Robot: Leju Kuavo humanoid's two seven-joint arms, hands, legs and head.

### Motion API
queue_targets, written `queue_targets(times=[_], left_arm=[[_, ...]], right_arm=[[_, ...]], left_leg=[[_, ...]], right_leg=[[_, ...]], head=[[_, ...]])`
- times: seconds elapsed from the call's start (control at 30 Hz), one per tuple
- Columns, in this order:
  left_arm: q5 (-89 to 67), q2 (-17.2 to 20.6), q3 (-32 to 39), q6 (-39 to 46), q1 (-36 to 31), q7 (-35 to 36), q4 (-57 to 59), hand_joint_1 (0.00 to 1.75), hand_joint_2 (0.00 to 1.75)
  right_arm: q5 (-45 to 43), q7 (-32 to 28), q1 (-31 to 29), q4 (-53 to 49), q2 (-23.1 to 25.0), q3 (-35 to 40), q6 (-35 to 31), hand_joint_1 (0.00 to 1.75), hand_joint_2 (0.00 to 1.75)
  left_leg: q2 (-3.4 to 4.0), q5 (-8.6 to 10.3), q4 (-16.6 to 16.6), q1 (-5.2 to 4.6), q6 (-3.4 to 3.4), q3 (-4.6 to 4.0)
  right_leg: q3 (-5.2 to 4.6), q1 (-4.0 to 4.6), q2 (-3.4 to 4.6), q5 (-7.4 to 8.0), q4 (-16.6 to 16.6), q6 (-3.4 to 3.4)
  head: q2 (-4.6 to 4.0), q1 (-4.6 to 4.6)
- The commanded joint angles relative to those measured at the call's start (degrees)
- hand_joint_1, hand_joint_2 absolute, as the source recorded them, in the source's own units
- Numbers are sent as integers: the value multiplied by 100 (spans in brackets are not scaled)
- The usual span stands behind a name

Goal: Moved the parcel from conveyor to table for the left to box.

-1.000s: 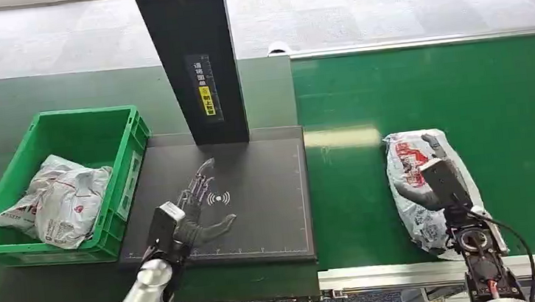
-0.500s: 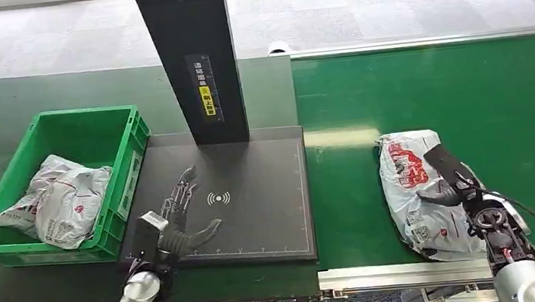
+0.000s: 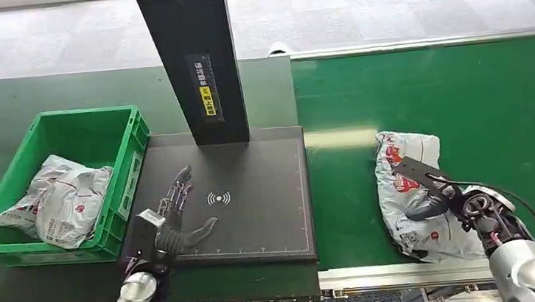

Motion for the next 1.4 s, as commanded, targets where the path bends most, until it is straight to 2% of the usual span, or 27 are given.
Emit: queue_targets(times=[0.03, 0.33, 0.53, 0.6, 0.67, 0.73, 0.77, 0.8, 0.83, 0.93, 1.0, 1.3, 1.33, 1.37, 1.4], left_arm=[[-11, -22, -100, -10, -140, 39, 389, 0, 175], [2, 6, -157, -4, -228, 35, 455, 0, 175], [49, 64, -147, 23, -121, -11, 368, 0, 175], [80, 110, -115, 63, 55, -30, 172, 0, 175], [111, 133, -5, 126, 294, -51, -141, 0, 175], [136, 119, 67, 181, 368, -118, -268, 0, 175], [192, 88, 133, 222, 398, -167, -325, 0, 175], [212, 67, 217, 374, 462, -318, -469, 0, 175], [343, 25, 320, 425, 498, -434, -572, 0, 175], [549, -24, 392, 541, 384, -573, -644, 0, 175], [671, -39, 357, 584, 320, -613, -670, 0, 175], [748, -65, 353, 651, 326, -672, -695, 0, 175], [836, -110, 407, 711, 339, -774, -724, 0, 175], [1442, -237, 531, 1168, 243, -957, -894, 0, 175], [1489, -237, 527, 1214, 237, -958, -936, 0, 175]], right_arm=[[38, -105, 491, 364, 26, 315, -121, 175, 175], [73, -141, 524, 335, 46, 386, -91, 175, 175], [81, -403, 481, 198, 116, 441, -270, 175, 175], [-45, -844, 420, 111, 193, 371, -538, 175, 175], [-311, -1430, 299, -66, 356, 158, -1080, 175, 175], [-379, -1474, 242, -135, 404, 122, -1210, 175, 175], [-412, -1668, 271, -252, 424, 96, -1488, 175, 175], [-633, -2133, 306, -456, 505, -93, -1986, 175, 175], [-936, -2630, 363, -713, 602, -375, -2409, 175, 175], [-1686, -3155, 697, -1567, 740, -936, -3049, 175, 175], [-2235, -3561, 981, -2206, 827, -1173, -3205, 175, 175], [-2415, -3645, 1137, -2492, 863, -1193, -3262, 175, 175], [-2449, -3852, 1186, -2604, 890, -1221, -3475, 175, 175], [-2542, -4162, 2171, -4898, 1007, -167, -5338, 175, 175], [-2542, -4162, 2229, -5062, 980, 40, -5465, 175, 175]], left_leg=[[-22, 5, -14, 10, 0, 19], [-21, 4, -11, 10, 0, 42], [-15, 6, -14, 9, 0, 48], [-5, -2, -5, 7, 0, 50], [4, 7, -20, 6, 2, 46], [27, -3, -11, 3, 0, 45], [21, -5, -7, 2, 0, 43], [28, -5, -4, 0, -1, 37], [35, -4, -6, 0, -1, 32], [22, -3, -3, 0, -1, 22], [5, -1, -3, 3, 0, 14], [-5, -1, -3, 1, 3, 12], [-8, -1, -2, 0, 2, 13], [-11, 1, -4, 0, -1, 5], [-17, -2, -1, -1, -1, -2]], right_leg=[[30, 11, -21, 2, -23, -5], [52, 10, -20, 1, -21, -5], [58, 10, -14, 5, -24, -5], [57, 7, -5, 0, -11, -2], [49, 7, 6, 12, -27, -6], [43, 3, 29, 8, -11, -5], [45, 3, 23, 4, -6, -4], [38, 1, 25, 3, 0, -3], [29, 1, 32, 6, -2, -6], [21, 1, 20, 3, 2, -7], [18, 3, 6, 3, -2, -6], [22, 2, -3, 1, -4, -2], [23, 1, -4, 0, -1, -1], [14, 1, -6, 0, -1, -5], [10, 0, -17, -3, 3, -7]], head=[[0, 0], [0, 2], [0, 2], [0, 0], [-2, 2], [0, 2], [-2, 0], [0, 2], [0, 0], [0, 0], [0, 0], [-2, 0], [-2, 0], [-2, 2], [-2, 2]])
